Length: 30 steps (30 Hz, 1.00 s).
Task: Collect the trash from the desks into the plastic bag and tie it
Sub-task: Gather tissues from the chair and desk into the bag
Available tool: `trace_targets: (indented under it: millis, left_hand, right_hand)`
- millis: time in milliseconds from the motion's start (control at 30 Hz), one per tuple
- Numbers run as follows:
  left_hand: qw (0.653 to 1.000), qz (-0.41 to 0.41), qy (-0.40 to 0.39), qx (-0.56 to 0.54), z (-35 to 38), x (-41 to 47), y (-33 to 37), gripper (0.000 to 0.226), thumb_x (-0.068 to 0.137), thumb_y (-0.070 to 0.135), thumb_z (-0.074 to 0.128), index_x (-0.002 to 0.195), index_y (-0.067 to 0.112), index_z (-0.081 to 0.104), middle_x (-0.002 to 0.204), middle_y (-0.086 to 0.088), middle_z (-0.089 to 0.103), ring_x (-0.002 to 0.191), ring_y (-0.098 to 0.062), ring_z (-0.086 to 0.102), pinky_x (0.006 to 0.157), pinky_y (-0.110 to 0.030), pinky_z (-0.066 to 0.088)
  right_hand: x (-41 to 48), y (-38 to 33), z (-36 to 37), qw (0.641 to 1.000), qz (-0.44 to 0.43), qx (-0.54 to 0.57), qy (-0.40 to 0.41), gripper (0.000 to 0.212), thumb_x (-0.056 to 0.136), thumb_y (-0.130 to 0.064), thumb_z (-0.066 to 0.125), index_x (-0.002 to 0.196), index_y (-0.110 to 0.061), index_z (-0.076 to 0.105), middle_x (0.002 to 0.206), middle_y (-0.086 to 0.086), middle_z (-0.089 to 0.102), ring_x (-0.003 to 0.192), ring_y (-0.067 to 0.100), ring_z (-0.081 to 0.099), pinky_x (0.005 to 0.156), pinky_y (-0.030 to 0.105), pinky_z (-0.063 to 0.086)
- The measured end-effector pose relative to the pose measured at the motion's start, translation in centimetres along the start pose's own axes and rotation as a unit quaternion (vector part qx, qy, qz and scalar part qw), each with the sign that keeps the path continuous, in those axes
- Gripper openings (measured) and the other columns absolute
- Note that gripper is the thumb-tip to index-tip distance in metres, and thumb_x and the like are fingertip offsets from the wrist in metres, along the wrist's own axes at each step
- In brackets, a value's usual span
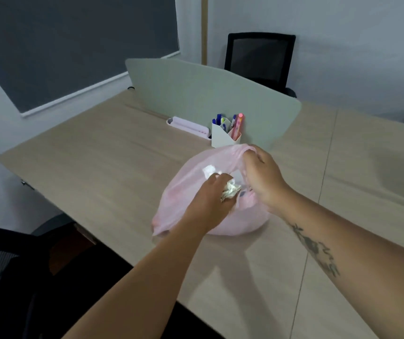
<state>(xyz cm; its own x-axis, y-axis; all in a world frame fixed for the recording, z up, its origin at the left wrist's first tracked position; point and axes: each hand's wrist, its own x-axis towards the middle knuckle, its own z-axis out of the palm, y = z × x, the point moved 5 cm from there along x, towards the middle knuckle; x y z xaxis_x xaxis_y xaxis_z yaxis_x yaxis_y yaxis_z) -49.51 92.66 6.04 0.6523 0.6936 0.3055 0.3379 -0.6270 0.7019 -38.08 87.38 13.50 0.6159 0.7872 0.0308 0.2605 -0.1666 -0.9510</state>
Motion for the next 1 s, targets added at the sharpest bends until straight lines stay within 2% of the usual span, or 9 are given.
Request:
trace_targets:
  millis: [133, 267, 400, 467, 567, 667, 733, 800, 1000]
  left_hand:
    - [0.97, -0.155, -0.139, 0.123, 3.8, 2.3, -2.8, 0.069, 0.092, 0.058, 0.048, 0.152, 0.034, 0.023, 0.16, -0.005, 0.02, 0.145, -0.031, 0.02, 0.115, -0.047, 0.021]
    - [0.945, -0.201, -0.238, 0.105, 5.2, 2.8, -3.4, 0.084, 0.089, 0.068, 0.042, 0.153, 0.042, -0.007, 0.164, 0.001, 0.001, 0.15, -0.029, 0.003, 0.119, -0.05, 0.003]
    - [0.936, -0.233, -0.265, -0.01, 3.2, 1.1, -2.9, 0.094, 0.073, 0.077, 0.058, 0.149, 0.054, 0.008, 0.16, 0.013, 0.017, 0.122, -0.013, 0.053, 0.104, -0.034, 0.038]
    - [0.931, -0.238, -0.272, -0.041, 1.5, 0.0, -2.7, 0.094, 0.065, 0.083, 0.059, 0.146, 0.057, 0.02, 0.149, 0.018, 0.035, 0.117, -0.005, 0.052, 0.098, -0.028, 0.038]
    - [0.943, -0.213, -0.254, -0.031, -0.4, -1.0, -2.7, 0.065, 0.079, 0.065, 0.065, 0.137, 0.061, 0.037, 0.138, 0.02, 0.049, 0.126, 0.001, 0.045, 0.101, -0.02, 0.039]
    - [0.965, -0.194, -0.175, -0.017, -1.9, -1.2, -2.2, 0.029, 0.084, 0.043, 0.071, 0.109, 0.053, 0.063, 0.101, 0.025, 0.066, 0.093, 0.008, 0.061, 0.069, -0.003, 0.042]
    - [0.984, -0.166, -0.07, -0.006, -2.9, -1.2, -1.9, 0.021, 0.081, 0.034, 0.075, 0.096, 0.038, 0.06, 0.077, 0.014, 0.066, 0.069, 0.001, 0.06, 0.058, -0.008, 0.043]
    - [0.983, -0.176, 0.023, 0.034, -3.7, -2.0, -2.6, 0.035, 0.076, 0.03, 0.078, 0.095, 0.029, 0.049, 0.076, 0.005, 0.057, 0.064, -0.004, 0.052, 0.057, -0.018, 0.042]
    - [0.919, -0.352, -0.046, 0.17, -1.2, -6.3, -7.4, 0.053, 0.077, 0.05, 0.072, 0.112, 0.018, 0.048, 0.114, -0.005, 0.054, 0.1, -0.027, 0.055, 0.085, -0.043, 0.05]
  right_hand:
    - [1.2, 1.4, -1.7, 0.998, 0.042, 0.05, 0.003, 0.026, 0.087, -0.018, 0.037, 0.077, -0.01, 0.06, 0.054, -0.009, 0.051, 0.053, 0.013, 0.043, 0.052, 0.023, 0.032]
    - [2.7, 2.3, -3.4, 0.995, 0.08, 0.057, 0.01, 0.024, 0.084, -0.02, 0.036, 0.08, -0.009, 0.057, 0.053, -0.004, 0.044, 0.044, 0.013, 0.037, 0.042, 0.016, 0.028]
    - [3.9, 2.7, -4.5, 0.997, 0.069, 0.024, 0.016, 0.022, 0.085, -0.017, 0.036, 0.068, -0.016, 0.052, 0.059, 0.0, 0.046, 0.049, 0.017, 0.039, 0.046, 0.02, 0.03]
    - [4.3, 2.8, -4.6, 0.997, 0.072, 0.021, 0.02, 0.021, 0.085, -0.016, 0.036, 0.071, -0.014, 0.051, 0.065, 0.005, 0.046, 0.057, 0.02, 0.038, 0.051, 0.024, 0.03]
    - [4.8, 2.6, -4.4, 0.996, 0.078, 0.029, 0.026, 0.019, 0.086, -0.018, 0.034, 0.073, -0.014, 0.047, 0.071, 0.009, 0.044, 0.063, 0.021, 0.037, 0.054, 0.027, 0.029]
    - [5.2, 2.0, -4.2, 0.997, 0.066, 0.027, 0.021, 0.019, 0.087, -0.019, 0.034, 0.075, -0.012, 0.047, 0.074, 0.011, 0.048, 0.064, 0.021, 0.039, 0.056, 0.029, 0.03]
    - [5.4, 1.8, -4.3, 0.998, 0.058, 0.027, 0.022, 0.02, 0.087, -0.019, 0.034, 0.072, -0.012, 0.046, 0.071, 0.01, 0.047, 0.064, 0.021, 0.039, 0.057, 0.029, 0.031]
    - [5.5, 1.8, -4.6, 0.997, 0.059, 0.032, 0.034, 0.024, 0.087, -0.019, 0.034, 0.064, -0.014, 0.042, 0.065, 0.006, 0.045, 0.061, 0.021, 0.038, 0.056, 0.028, 0.031]
    - [5.5, 2.2, -5.9, 0.997, 0.049, 0.04, 0.048, 0.028, 0.091, -0.022, 0.037, 0.065, -0.02, 0.049, 0.067, -0.001, 0.052, 0.06, 0.018, 0.047, 0.056, 0.025, 0.037]
